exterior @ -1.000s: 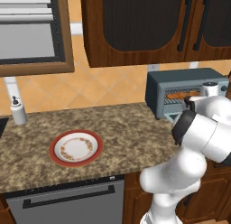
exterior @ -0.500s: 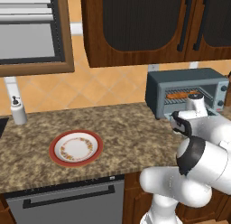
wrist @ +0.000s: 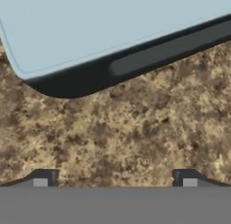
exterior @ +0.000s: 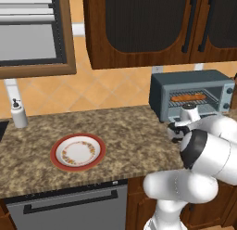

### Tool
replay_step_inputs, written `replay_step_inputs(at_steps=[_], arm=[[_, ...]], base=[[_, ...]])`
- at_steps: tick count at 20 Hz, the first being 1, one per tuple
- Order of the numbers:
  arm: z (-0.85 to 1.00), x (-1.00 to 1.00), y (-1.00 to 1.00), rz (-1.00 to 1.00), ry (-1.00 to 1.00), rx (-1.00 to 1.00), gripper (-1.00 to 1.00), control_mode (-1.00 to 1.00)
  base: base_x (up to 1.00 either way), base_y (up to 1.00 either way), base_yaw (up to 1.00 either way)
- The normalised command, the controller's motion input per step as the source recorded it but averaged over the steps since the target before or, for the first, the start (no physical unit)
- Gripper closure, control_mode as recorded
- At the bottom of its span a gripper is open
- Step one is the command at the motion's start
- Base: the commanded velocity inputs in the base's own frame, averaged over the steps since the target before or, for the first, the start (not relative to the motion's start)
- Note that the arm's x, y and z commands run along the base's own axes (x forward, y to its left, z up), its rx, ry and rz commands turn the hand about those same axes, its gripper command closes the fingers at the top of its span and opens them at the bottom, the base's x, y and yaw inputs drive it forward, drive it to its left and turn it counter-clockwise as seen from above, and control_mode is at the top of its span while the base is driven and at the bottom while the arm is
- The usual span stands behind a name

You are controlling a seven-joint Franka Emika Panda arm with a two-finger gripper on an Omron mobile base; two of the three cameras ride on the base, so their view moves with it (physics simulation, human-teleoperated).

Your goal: Pick up the kebab skewer and baguette bread, and place them inside the toaster oven. Close the toaster oven door and start by setting the timer.

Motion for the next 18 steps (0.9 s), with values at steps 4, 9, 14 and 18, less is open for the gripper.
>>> replay_step_inputs(at_steps=[4, 9, 14, 18], arm=[[-0.14, 0.54, -0.06, 0.0, 0.0, 0.01, -1.0, -1.0], [-0.12, 0.23, -0.09, 0.0, 0.0, 0.0, -1.0, -1.0], [-0.31, 0.04, 0.0, 0.0, -0.01, 0.0, -1.0, -1.0], [-0.23, 0.0, -0.02, 0.0, -0.06, 0.0, -1.0, -1.0]], base=[[0.0, 0.0, 0.0], [0.0, 0.0, 0.0], [0.0, 0.0, 0.0], [0.0, 0.0, 0.0]])
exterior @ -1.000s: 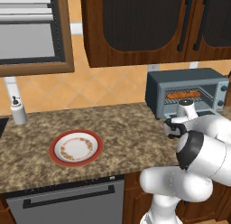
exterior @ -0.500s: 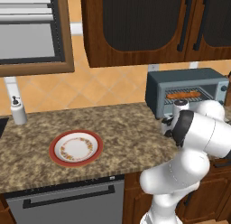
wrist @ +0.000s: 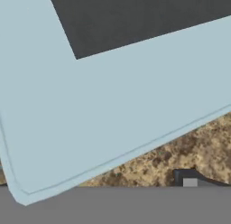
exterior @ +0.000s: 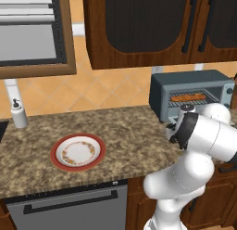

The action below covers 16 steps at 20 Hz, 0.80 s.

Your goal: Pick up the kebab skewer and baguette bread, and place them inside the toaster oven. Close the toaster oven door and start by setting the timer.

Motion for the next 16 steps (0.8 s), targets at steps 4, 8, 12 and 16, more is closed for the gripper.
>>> replay_step_inputs(at_steps=[4, 8, 12, 16], arm=[[-0.12, -0.27, 0.0, 0.02, -0.11, 0.0, -1.0, -1.0], [-0.2, -0.02, 0.02, 0.05, -0.06, 0.0, -1.0, -1.0], [-0.02, 0.04, 0.06, 0.11, -0.02, 0.0, -1.0, -1.0], [-0.01, 0.52, 0.0, 0.09, -0.08, 0.0, -1.0, -1.0]], base=[[0.0, 0.0, 0.0], [0.0, 0.0, 0.0], [0.0, 0.0, 0.0], [0.0, 0.0, 0.0]])
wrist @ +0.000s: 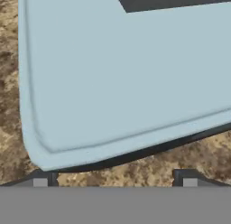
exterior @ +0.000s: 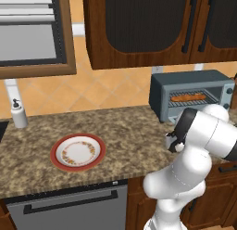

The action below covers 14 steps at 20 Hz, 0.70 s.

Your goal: Pick up the kebab skewer and baguette bread, and place them inside the toaster oven. Close the toaster oven door and start by setting the timer.

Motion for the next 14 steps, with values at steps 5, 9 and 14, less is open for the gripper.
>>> replay_step_inputs(at_steps=[5, 9, 14], arm=[[-0.12, 0.15, 0.0, 0.08, -0.06, 0.0, -1.0, -1.0], [-0.04, 0.12, -0.01, 0.05, -0.1, 0.0, -1.0, -1.0], [0.07, 0.42, -0.03, 0.03, -0.11, 0.0, -1.0, -1.0]], base=[[0.0, 0.0, 0.0], [0.0, 0.0, 0.0], [0.0, 0.0, 0.0]])
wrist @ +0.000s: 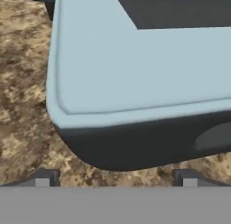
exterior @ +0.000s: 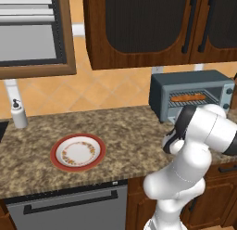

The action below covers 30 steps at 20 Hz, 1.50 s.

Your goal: Pick up the kebab skewer and baguette bread, and place them inside the toaster oven. Close the toaster oven door and start by setting the timer.

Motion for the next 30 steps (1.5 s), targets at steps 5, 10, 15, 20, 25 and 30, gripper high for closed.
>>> replay_step_inputs(at_steps=[5, 10, 15, 20, 25, 30], arm=[[0.23, 0.45, -0.04, 0.01, -0.15, 0.02, -1.0, -1.0], [0.55, 0.51, -0.18, 0.0, -0.12, 0.01, -1.0, -1.0], [0.85, 0.58, -0.32, 0.0, -0.04, 0.01, -1.0, -1.0], [0.92, 0.67, -0.37, 0.0, 0.0, 0.01, -1.0, -1.0], [0.95, 0.75, -0.36, 0.0, 0.0, 0.01, -1.0, -1.0], [0.98, 0.89, -0.25, 0.0, 0.0, 0.01, -1.0, -1.0]], base=[[0.0, 0.0, 0.0], [0.0, 0.0, 0.0], [0.0, 0.0, 0.0], [0.0, 0.0, 0.0], [0.0, 0.0, 0.0], [0.0, 0.0, 0.0]])
